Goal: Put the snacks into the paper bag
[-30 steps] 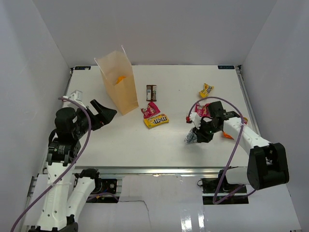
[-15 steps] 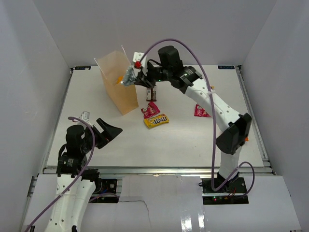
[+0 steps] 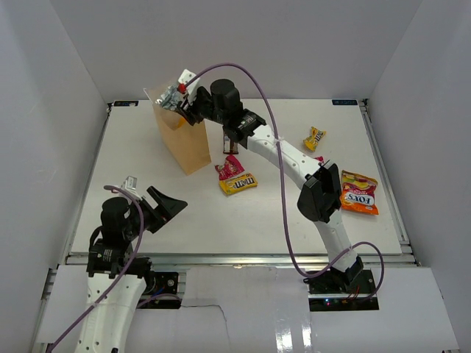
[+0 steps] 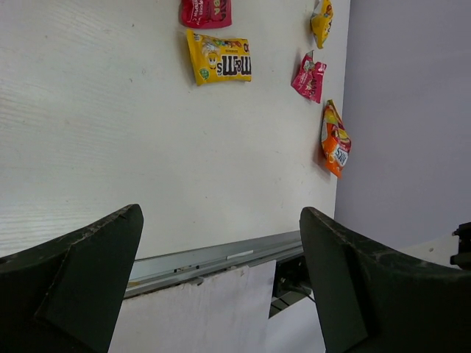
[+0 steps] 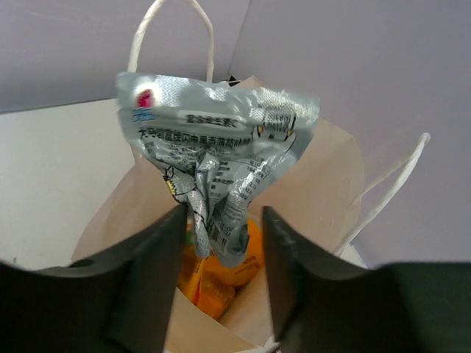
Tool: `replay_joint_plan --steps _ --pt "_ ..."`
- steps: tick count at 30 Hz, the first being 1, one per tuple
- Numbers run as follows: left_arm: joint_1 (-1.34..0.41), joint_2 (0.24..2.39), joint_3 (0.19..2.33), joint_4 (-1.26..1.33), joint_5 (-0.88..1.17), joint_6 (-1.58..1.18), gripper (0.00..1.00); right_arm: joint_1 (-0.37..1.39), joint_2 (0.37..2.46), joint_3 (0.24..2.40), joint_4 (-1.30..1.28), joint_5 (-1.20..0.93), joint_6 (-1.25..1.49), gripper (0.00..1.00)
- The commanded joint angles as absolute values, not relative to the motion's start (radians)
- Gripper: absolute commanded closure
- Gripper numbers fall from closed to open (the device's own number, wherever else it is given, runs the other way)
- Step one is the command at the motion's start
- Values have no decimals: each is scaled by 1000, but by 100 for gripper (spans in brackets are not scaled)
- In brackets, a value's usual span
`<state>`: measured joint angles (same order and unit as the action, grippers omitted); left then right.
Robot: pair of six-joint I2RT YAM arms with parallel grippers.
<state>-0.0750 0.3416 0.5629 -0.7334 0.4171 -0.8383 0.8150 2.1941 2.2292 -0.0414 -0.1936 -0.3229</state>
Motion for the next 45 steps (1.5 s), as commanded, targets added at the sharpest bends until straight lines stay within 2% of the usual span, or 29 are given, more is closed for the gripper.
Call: replay_joint_plan --steps 1,3,7,11,13,15,16,17,18,21,25,28,32,35,41,44,45 --pt "-72 382 584 -730 443 -825 2 827 2169 2214 104 -132 -322 44" --pt "-71 411 584 -703 462 -813 2 824 2160 2212 98 -138 -330 35" --pt "-72 520 569 -621 500 -807 2 808 2106 2201 52 -190 -324 27" --pt "-87 641 560 -533 488 -805 2 714 1967 2143 -53 -432 -273 22" --pt "-150 696 572 -500 439 -827 2 655 1907 2090 -132 -552 -247 22" --pt "-248 793 594 -453 352 -853 2 571 1806 1938 -178 -696 -264 22" --pt "-376 834 624 -436 240 -882 2 543 1772 1875 -242 -724 -285 22" --pt "-434 933 646 -422 185 -897 2 488 1699 1805 -264 -754 -308 21" --pt "-487 989 672 -423 132 -913 2 454 1659 1641 -279 -773 -343 21" --pt "-639 1213 784 -425 -32 -950 5 321 1514 1342 -351 -798 -406 21" --pt "-753 1477 1012 -431 -188 -716 5 152 1311 1047 -463 -850 -593 20" --pt "-765 1678 1201 -454 -160 -381 11 80 1182 876 -538 -861 -711 19" --pt "-765 1876 1420 -544 -128 -70 16 51 1078 767 -548 -879 -769 18" --pt "-765 1974 1494 -566 -115 27 16 31 1058 752 -543 -888 -750 18" --pt "-765 2078 1565 -587 -149 75 19 11 1055 749 -546 -891 -758 18" --pt "-764 2114 1594 -606 -150 78 24 12 1061 746 -545 -896 -759 19" --pt "-765 2120 1600 -612 -146 72 29 11 1065 746 -545 -896 -759 19"
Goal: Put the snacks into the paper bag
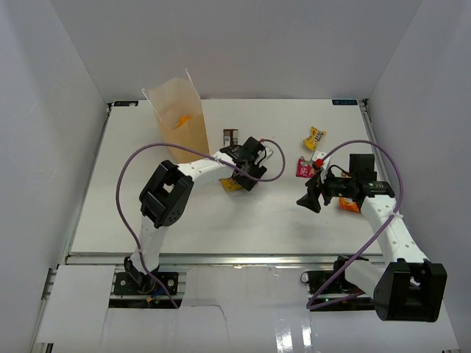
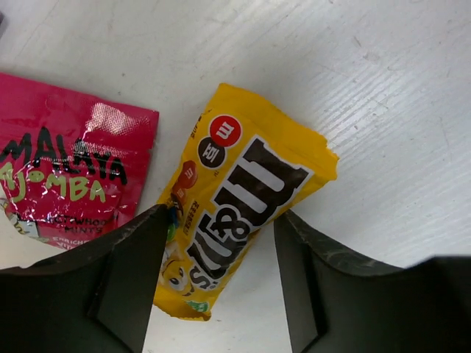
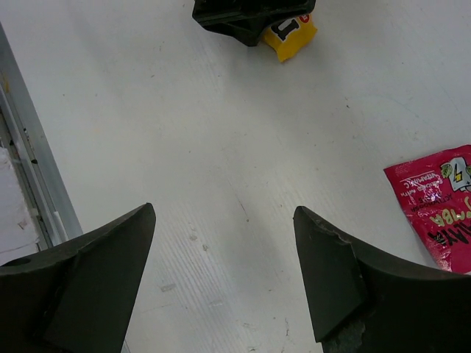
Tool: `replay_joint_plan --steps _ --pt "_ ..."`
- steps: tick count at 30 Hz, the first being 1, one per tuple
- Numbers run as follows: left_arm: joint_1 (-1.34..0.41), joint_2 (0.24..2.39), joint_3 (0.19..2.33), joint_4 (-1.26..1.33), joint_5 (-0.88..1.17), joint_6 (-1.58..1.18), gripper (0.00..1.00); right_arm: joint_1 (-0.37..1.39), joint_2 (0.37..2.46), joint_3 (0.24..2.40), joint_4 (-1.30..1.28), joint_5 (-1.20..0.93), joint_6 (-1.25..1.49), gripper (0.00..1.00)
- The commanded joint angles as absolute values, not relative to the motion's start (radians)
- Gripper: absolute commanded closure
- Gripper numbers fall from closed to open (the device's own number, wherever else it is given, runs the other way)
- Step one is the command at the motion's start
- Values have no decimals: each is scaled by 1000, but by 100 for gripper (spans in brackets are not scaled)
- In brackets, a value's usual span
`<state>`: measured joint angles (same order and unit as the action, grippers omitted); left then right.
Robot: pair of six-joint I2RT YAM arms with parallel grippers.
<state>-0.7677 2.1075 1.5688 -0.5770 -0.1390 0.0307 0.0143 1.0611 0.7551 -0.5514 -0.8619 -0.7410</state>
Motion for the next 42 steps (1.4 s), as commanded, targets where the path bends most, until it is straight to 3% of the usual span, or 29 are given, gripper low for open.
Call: replay_joint_plan --steps 1,2,3,7,9,19,23,27,38,42 --pt "-764 2123 1598 -620 -138 55 32 12 1065 746 -545 -897 -759 19" --pt "-764 2117 1592 -620 -134 46 34 12 1066 746 -543 -897 -759 19" --pt "-764 2109 1583 -618 -133 35 44 -1 1066 746 -543 -896 -759 19" --pt "-764 2050 1531 -603 -138 11 69 -18 1071 746 -543 -897 -759 19" --pt "-764 1993 1502 -597 -130 -46 76 -20 1071 747 -543 -900 -758 19" --pt "-744 1553 1428 -503 -5 -225 80 -26 1078 747 -541 -894 -756 19" --pt "-605 1431 1486 -466 76 -294 81 -28 1091 749 -540 -891 -756 19" --pt "-460 1416 1652 -445 161 -357 81 -29 1106 755 -540 -891 -756 19" --pt "-242 1584 1844 -486 -40 -364 84 -29 1126 764 -538 -865 -764 19" --pt "-224 1635 1859 -503 -77 -373 70 -31 1143 784 -525 -828 -724 21"
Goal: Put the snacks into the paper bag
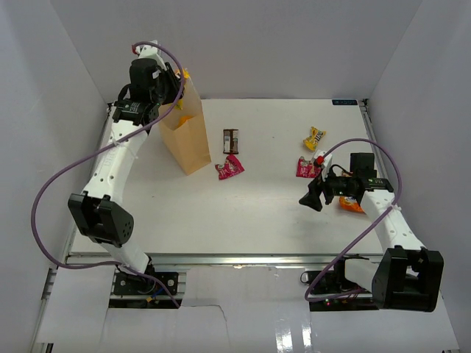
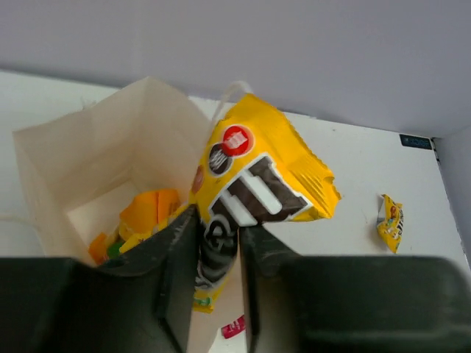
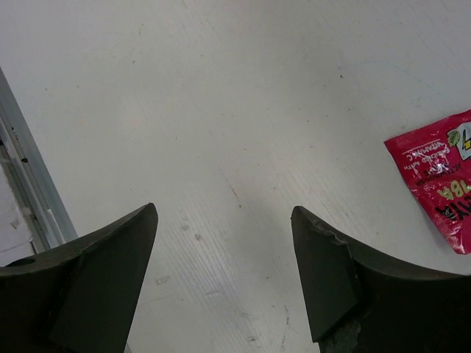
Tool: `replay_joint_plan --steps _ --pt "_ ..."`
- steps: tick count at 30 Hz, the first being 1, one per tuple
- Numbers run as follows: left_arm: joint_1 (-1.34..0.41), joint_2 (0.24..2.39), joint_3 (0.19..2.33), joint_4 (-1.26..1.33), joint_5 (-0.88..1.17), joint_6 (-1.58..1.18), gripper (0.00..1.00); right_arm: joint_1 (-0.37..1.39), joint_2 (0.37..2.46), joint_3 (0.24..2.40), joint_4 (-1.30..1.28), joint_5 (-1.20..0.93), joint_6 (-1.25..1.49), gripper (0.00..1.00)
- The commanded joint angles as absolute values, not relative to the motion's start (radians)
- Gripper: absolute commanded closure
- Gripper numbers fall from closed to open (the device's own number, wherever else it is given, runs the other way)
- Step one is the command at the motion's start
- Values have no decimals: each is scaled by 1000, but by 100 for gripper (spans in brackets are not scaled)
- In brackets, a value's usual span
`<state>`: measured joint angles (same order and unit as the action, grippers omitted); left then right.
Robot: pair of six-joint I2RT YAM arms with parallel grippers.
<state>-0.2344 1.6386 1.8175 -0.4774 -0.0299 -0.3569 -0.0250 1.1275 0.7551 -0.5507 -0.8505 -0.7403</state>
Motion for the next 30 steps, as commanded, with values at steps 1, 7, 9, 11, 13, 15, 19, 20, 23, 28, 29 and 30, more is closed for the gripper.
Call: replay_joint_plan --steps 1,7,9,11,13,15,19,20,23,28,29,30 --pt "-216 1638 1858 -505 -78 -380 59 -31 1147 793 -509 -812 -692 21" --pt "-198 1640 1856 -491 -22 -431 4 -31 1212 847 -370 -560 -353 24" --pt "-198 1637 1871 -489 -2 -437 2 -29 1252 883 -342 -434 -226 21" --pt "-198 1621 1876 -489 50 -440 2 -29 1298 920 -309 -324 -163 16" --pt "-198 1583 1868 -489 93 -443 2 -28 1347 946 -252 -215 -60 12" --pt "-196 1543 1824 -483 152 -433 2 -26 1415 979 -232 -148 -5 8" --pt "-196 1395 1669 -439 209 -431 2 -25 1570 1089 -257 -49 51 5" --pt "-196 1320 1628 -427 218 -437 2 -25 1603 1142 -273 -40 54 5" --pt "-196 1159 1438 -359 277 -479 2 -26 1692 1193 -275 -57 52 6" --pt "-196 977 1203 -330 397 -534 2 -26 1776 1223 -273 -118 51 12" --pt "-196 956 1175 -327 412 -543 2 -26 1784 1223 -273 -127 49 12" --pt "-196 916 1151 -324 426 -554 2 -26 1798 1218 -276 -133 49 13"
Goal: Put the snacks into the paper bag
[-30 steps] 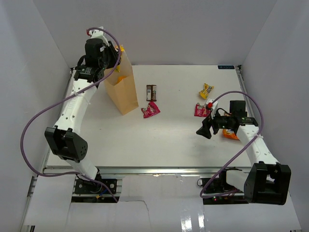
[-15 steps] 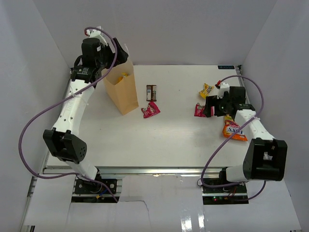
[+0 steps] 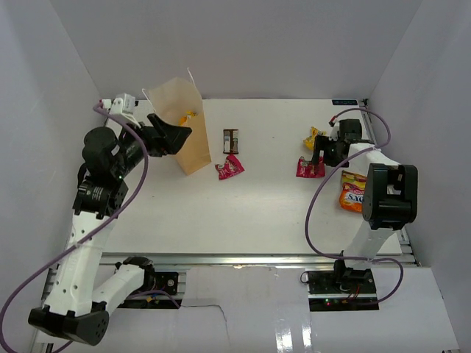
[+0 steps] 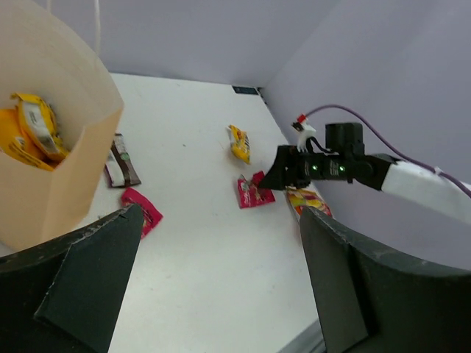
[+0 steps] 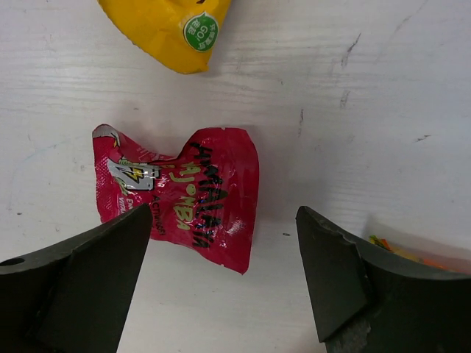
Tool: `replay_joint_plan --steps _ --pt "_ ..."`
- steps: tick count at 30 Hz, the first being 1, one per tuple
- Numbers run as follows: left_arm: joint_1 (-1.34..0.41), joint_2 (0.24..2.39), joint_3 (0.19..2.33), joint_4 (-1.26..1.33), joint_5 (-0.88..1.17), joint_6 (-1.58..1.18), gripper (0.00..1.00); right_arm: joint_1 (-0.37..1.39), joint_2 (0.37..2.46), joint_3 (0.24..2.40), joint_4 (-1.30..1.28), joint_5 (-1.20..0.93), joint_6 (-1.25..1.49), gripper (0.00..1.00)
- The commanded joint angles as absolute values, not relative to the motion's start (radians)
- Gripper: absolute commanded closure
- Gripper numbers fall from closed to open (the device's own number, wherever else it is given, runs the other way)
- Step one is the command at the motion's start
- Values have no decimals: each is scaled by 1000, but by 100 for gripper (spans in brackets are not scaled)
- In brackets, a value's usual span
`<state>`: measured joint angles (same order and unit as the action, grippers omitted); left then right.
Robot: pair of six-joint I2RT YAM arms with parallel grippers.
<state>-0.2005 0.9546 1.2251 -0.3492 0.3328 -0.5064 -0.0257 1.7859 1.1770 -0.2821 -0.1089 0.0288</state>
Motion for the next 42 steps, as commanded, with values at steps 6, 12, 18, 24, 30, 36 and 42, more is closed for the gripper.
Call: replay_joint_plan --steps 6,12,18,24,30,36,42 --pt "-198 851 974 -215 590 -675 2 -29 1844 1193 -256 -146 55 20" --pt "-235 914 925 -157 646 -738 2 -40 1876 1181 -252 -207 77 33" --pt "-418 1024 871 -34 563 -762 2 -83 1864 1143 -236 -282 103 60" --pt "-567 1228 861 119 526 -796 2 -133 1810 1088 -201 -426 71 91" --pt "-627 1460 949 138 491 -816 2 -204 1700 999 -154 -851 -92 92" --pt "-681 1664 1089 141 552 -776 2 -204 1591 933 -147 -1017 -114 92" --pt "-704 1805 1189 149 581 -727 2 -204 1494 891 -147 -1129 -57 92"
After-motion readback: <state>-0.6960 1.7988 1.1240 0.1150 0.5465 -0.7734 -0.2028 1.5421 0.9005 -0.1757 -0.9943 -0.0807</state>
